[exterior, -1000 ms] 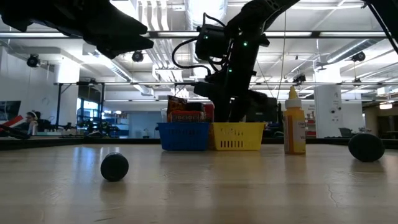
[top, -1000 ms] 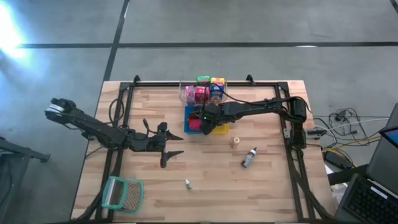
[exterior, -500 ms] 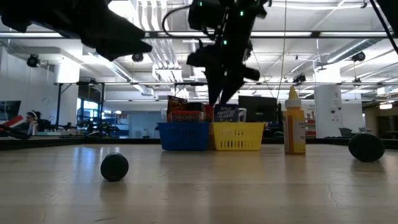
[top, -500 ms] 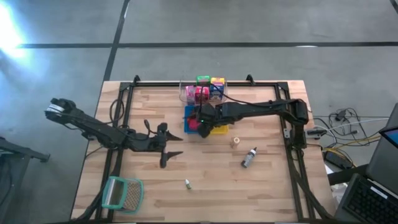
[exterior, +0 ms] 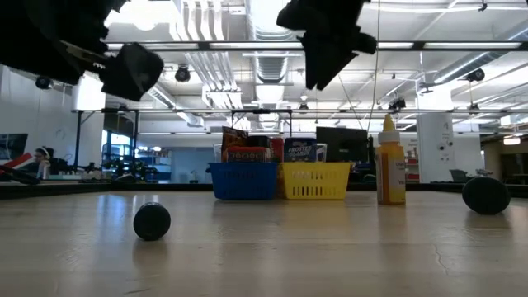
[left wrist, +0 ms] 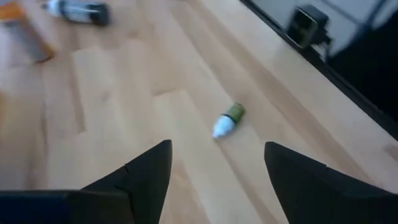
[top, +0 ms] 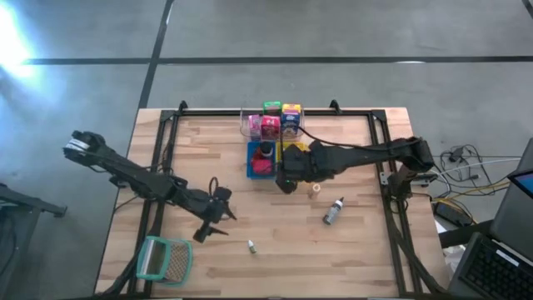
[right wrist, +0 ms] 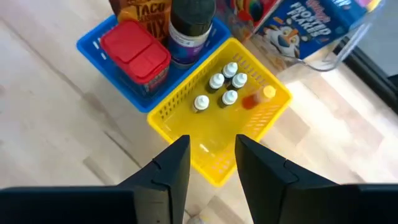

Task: Pick & Place Kitchen Items
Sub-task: Put the small green food coloring bottle into the yellow bin

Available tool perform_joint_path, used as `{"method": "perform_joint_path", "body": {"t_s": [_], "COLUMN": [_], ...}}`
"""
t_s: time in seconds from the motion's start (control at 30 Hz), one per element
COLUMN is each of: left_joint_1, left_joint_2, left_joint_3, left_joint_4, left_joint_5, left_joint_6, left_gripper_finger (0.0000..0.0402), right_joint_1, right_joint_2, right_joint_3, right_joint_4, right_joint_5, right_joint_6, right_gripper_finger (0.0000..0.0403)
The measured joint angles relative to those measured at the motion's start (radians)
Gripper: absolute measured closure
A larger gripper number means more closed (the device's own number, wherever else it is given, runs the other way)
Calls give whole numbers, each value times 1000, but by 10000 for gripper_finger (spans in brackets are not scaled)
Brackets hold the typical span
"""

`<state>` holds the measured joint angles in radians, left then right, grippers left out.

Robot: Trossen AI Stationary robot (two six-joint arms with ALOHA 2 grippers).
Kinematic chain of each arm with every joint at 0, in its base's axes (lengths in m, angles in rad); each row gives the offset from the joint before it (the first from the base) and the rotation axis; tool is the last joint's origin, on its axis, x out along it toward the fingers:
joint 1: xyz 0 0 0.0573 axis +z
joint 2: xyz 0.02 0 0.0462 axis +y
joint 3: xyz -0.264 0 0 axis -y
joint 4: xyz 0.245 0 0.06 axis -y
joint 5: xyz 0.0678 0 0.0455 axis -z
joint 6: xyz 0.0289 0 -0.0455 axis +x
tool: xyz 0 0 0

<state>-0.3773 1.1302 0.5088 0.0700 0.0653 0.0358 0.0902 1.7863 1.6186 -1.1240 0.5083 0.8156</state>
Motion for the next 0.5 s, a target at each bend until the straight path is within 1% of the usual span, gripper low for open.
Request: {"method": "perform_joint_path", "body": {"t_s": [0.13,0.3,0.5], "left_joint_1": [-30,-67,-102], "left_joint_2": [87,228,374], "left_joint_3": [117,292,468], "left_joint_4": [-115,-248,-378], "left_joint_5": [4,3,0], "left_joint_6": [71,126,177], "left_gripper_finger": [140,140,140], "right_joint_1": [29,39,43], "right_joint_2": [-19,-33,-33], "right_joint_3": [-2,-2,-2], "right_joint_4": [0,1,0], "right_joint_5": [44,65,72], "right_joint_6": [20,22,16], "right_gripper_finger": [281,267,257]}}
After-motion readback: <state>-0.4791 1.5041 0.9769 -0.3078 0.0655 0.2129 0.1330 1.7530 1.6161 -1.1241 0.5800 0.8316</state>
